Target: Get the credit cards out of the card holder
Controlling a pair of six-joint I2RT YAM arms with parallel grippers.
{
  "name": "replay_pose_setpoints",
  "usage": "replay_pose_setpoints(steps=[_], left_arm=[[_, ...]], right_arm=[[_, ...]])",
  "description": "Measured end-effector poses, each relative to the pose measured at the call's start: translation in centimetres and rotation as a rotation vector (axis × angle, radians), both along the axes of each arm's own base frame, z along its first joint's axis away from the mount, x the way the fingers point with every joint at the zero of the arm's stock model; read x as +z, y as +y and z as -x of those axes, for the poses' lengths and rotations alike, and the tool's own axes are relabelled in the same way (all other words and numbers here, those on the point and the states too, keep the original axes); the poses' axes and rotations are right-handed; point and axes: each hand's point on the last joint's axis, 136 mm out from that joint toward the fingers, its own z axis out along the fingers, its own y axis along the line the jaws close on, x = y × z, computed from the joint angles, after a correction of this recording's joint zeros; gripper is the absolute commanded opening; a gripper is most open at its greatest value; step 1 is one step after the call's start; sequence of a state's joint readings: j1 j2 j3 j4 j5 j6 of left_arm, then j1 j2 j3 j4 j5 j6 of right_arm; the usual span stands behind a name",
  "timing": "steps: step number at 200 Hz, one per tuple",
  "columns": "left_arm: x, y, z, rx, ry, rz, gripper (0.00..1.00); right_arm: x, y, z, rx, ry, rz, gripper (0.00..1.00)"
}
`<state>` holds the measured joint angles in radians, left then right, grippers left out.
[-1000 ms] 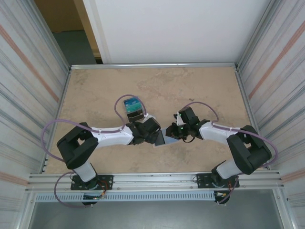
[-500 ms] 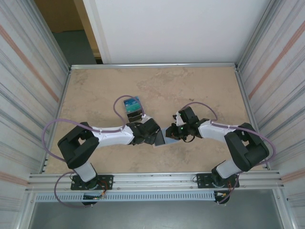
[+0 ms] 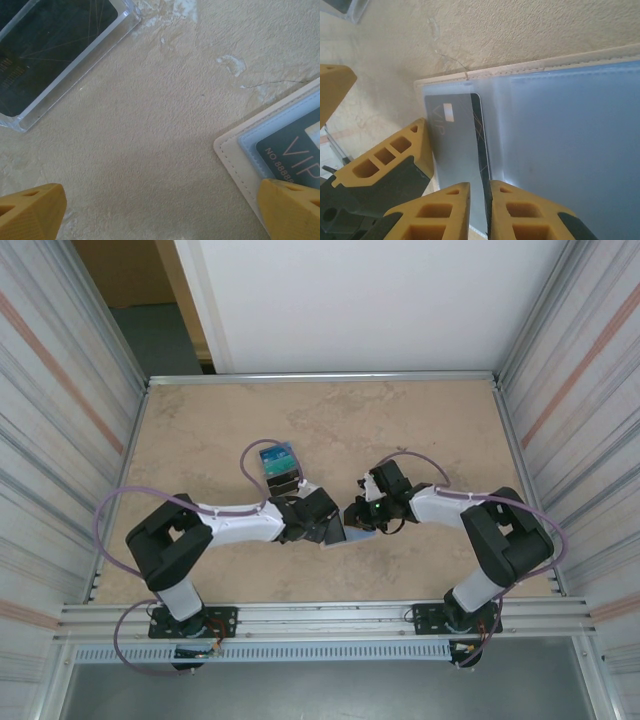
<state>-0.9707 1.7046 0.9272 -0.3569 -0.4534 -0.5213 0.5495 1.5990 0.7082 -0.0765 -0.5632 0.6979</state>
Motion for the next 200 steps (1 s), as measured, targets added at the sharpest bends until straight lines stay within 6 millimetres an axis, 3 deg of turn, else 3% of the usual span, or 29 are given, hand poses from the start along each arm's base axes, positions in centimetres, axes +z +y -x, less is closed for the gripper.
replay_pose_setpoints(steps=[47,141,200], left_arm=[[0.1,-0.1,-0.2,0.001,-0.006,-0.015,0.99],[0.1,0.1,-0.3,0.009,-0.019,-0.033,0.99],[0.2,0.1,-0.3,0.008,-0.021,-0.045,0.99]], right_arm=[[-1.3,0.1,0.4,0.01,0.045,0.005,0.18],[-0.7,0.6,-0.9,-0.02,0.075,-0.152,0.1],[-0.4,0.8,-1.0,-0.019,0.074,-0.193,0.0]])
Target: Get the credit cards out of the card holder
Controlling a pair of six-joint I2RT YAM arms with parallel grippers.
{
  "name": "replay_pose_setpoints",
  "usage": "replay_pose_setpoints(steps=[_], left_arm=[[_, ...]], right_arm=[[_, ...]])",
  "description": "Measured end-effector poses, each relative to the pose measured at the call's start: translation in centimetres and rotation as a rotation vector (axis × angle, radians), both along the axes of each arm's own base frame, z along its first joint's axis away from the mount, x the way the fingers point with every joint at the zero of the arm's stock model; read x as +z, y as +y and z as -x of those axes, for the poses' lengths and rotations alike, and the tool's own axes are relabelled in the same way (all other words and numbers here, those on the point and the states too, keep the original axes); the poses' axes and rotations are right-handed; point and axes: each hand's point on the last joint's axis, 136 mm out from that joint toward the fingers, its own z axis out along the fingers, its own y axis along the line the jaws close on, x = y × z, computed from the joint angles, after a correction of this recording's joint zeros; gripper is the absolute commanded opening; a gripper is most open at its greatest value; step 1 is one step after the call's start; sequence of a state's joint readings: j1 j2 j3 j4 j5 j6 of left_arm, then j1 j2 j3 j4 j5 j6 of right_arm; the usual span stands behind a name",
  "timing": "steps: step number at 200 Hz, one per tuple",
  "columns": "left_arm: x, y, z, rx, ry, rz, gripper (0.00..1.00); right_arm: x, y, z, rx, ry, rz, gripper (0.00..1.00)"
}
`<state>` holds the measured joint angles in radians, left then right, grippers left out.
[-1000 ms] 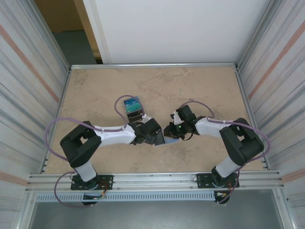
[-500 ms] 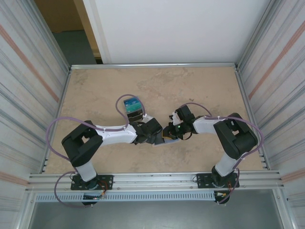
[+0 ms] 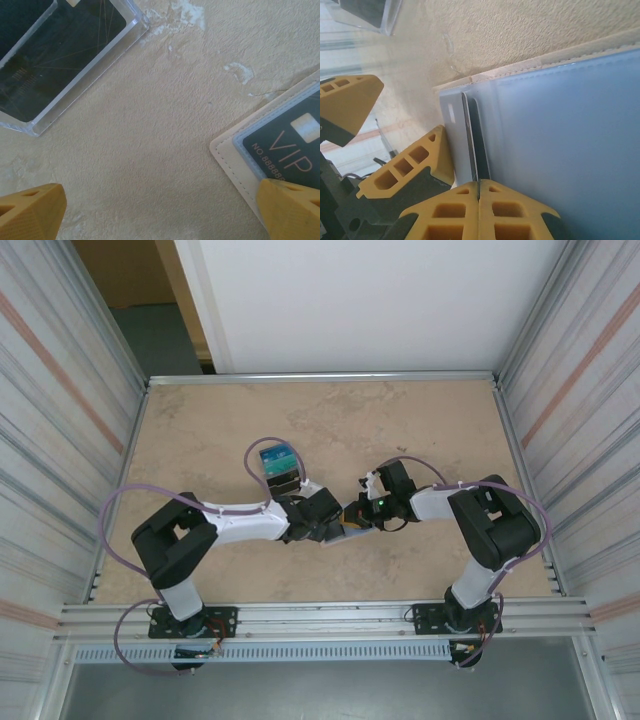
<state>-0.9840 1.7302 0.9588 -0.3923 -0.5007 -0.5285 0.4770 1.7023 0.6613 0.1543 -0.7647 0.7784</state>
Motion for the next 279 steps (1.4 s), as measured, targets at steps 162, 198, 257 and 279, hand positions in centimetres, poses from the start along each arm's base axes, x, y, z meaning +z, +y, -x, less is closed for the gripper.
replay_pose_setpoints(steps=[162,198,257,279], left_arm=[[0.2,0.1,-0.1,0.0,-0.007,-0.024,0.99],[0.3,0.1,-0.1,-0.002,-0.007,-0.029,0.99],[0.3,0.0,-0.2,-0.006,-0.01,-0.036,0.99],[0.3,0.0,-0.5,-0.016,-0.018,-0.05,0.99]], right_arm=[[-0.8,-2.1,-0.8,-0.045,0.009,0.04,0.0],[-0.9,-2.3,-0.8,-0.039,0.001,0.045,0.0],[-0.8,-3.3,-0.9,-0.042,-0.021,0.094,0.0],[-0.9,-3.5,-0.9,-0.04,-0.019,0.109,0.0]])
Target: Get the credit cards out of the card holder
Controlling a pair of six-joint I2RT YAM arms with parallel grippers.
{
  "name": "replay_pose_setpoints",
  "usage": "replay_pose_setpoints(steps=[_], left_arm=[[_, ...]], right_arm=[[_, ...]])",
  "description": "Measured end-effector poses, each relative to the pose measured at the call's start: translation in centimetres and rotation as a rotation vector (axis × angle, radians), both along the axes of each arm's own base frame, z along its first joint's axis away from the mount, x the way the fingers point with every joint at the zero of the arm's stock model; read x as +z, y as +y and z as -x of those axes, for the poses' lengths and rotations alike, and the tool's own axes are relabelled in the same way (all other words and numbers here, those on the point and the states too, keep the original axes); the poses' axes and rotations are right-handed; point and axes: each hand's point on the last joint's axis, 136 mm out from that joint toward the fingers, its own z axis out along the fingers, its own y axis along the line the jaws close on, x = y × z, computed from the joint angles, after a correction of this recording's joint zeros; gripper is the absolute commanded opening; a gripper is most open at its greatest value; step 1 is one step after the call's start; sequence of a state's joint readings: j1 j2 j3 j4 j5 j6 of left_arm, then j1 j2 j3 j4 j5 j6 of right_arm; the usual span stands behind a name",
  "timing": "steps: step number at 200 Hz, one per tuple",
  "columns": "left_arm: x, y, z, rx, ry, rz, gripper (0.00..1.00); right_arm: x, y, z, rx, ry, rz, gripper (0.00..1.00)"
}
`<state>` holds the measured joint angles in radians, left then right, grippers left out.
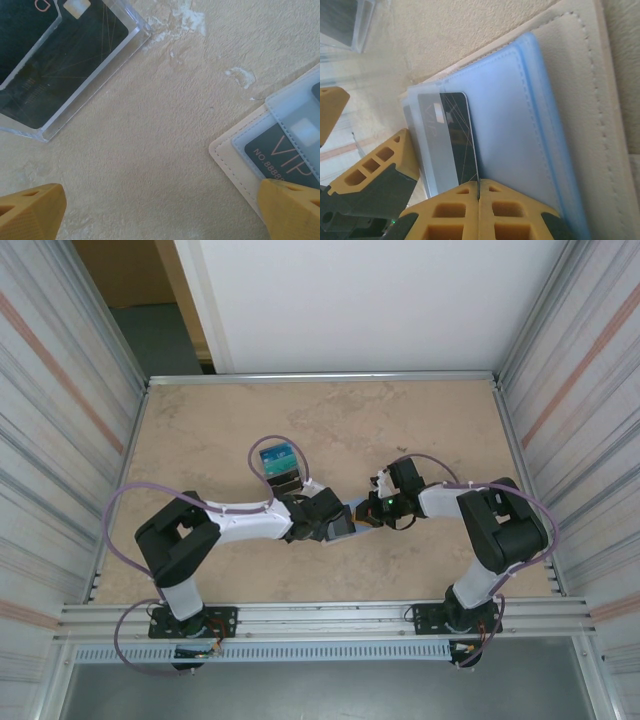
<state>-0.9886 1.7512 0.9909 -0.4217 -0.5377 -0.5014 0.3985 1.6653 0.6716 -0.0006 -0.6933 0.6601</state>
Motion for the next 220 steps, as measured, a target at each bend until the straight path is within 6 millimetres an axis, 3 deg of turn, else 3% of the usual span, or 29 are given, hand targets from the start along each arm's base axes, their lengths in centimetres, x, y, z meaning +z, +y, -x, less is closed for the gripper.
replay_pose_setpoints(steps=[162,220], left_arm=[[1.3,-0.6,-2.0,-0.09,-0.065,-0.083,0.99],[4.2,-3.9,-2.7,-0.159,-0.123,-0.041,0.99]], right_arm=[[0.1,-1.3,-1.1,-0.023,-0.038,0.119,0.0],[0.4,-1.4,-1.2,-0.026,-0.048,0.119,0.0]])
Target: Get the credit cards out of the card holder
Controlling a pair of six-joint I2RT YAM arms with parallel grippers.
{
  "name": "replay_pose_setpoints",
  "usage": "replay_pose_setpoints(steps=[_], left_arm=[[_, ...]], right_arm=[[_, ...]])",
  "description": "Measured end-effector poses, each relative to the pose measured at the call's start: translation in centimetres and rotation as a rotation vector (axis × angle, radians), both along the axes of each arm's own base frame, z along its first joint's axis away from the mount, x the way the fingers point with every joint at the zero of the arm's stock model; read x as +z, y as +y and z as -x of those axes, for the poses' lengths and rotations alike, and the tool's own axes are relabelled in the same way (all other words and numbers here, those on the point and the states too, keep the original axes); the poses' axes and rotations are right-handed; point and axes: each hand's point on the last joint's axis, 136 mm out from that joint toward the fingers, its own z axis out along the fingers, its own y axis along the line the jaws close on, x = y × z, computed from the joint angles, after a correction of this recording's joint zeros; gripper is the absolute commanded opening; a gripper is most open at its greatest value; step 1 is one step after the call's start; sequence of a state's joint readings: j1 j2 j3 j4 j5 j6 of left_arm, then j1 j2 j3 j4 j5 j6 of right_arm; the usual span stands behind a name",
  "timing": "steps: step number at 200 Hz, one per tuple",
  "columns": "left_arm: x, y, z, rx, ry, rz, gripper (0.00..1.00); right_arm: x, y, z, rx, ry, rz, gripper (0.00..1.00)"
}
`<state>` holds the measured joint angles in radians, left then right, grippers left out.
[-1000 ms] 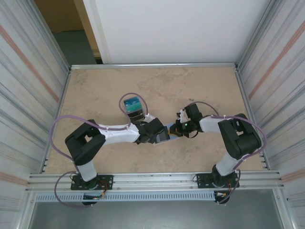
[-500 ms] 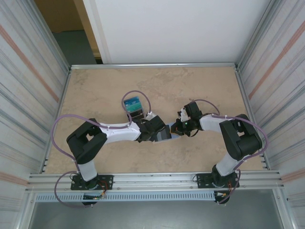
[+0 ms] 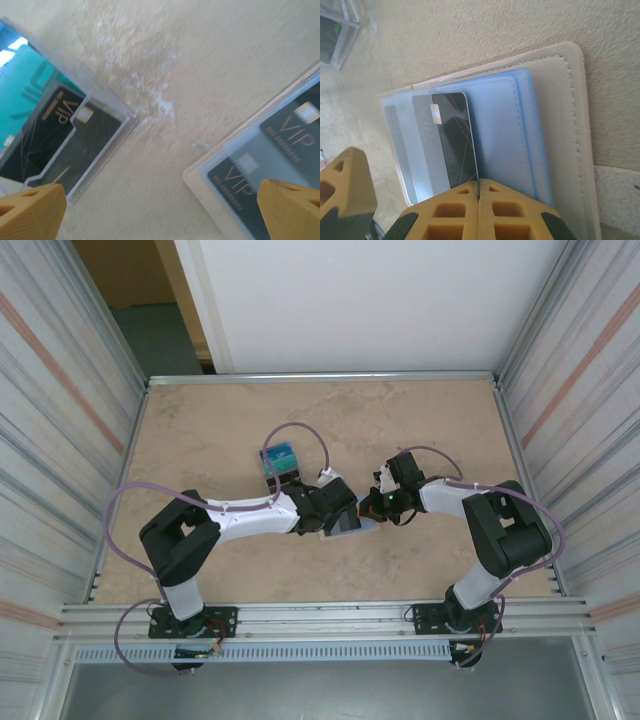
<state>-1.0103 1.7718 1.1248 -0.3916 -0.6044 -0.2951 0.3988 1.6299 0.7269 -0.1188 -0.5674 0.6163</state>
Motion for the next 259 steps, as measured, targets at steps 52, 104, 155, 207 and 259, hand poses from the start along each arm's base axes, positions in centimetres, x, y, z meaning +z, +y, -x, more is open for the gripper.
replay_pose_setpoints(steps=[52,104,155,207,259], left_arm=[[-1.3,-1.2,-0.7,-0.032,0.006,-0.03,0.99],[-3.0,-1.2,-0.6,-0.049,0.032,-0.075,0.99],[-3.1,-1.3,-0.6,-0.052,0.033,-0.078,0.99],[-3.1,-1.3,-0.6,-0.051,0.033,-0.077,0.99],[-3.2,-1.3,-0.6,-0.05,0.035,-0.074,0.99]], right_arm=[[0.2,-0.2,0.0,-0.004,-0.002,0.007,0.0],[0.1,-0.3,0.0,-0.007,-0.002,0.013,0.0],[0.7,-0.3,-0.3,-0.016,0.0,-0.038,0.0],[1.7,0.2,-0.4,-0.03,-0.002,-0.161,0.07],[2.3,1.0,-0.9,-0.025,-0.021,-0.232,0.19]])
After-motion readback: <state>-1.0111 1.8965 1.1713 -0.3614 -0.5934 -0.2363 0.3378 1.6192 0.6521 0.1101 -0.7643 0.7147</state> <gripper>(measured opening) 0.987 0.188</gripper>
